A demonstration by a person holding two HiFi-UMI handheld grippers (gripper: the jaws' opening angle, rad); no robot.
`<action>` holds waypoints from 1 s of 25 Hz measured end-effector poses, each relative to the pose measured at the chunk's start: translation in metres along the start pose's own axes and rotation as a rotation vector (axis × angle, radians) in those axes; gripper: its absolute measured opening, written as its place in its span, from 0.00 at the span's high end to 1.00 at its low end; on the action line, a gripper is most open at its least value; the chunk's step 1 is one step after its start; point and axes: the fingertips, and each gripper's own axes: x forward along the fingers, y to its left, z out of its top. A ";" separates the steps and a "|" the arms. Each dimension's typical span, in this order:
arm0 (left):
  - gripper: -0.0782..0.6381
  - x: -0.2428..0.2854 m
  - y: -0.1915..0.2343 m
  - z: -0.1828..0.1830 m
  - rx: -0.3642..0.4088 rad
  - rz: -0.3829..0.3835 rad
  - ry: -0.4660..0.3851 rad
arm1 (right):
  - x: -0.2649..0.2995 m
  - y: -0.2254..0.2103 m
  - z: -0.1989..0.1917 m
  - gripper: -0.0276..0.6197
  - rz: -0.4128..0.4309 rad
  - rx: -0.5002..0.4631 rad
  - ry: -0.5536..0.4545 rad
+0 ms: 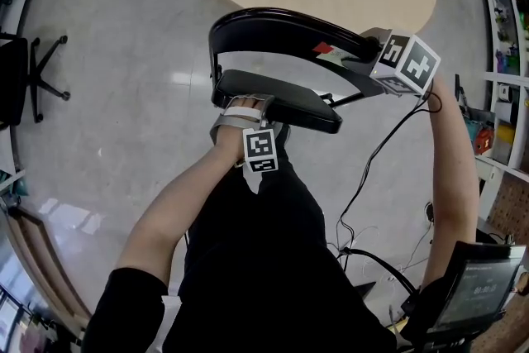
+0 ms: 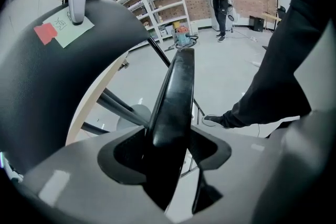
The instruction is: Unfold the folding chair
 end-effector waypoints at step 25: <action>0.36 -0.072 -0.041 -0.122 -2.240 -0.319 -0.406 | 0.012 -0.002 -0.008 0.82 0.067 0.024 0.004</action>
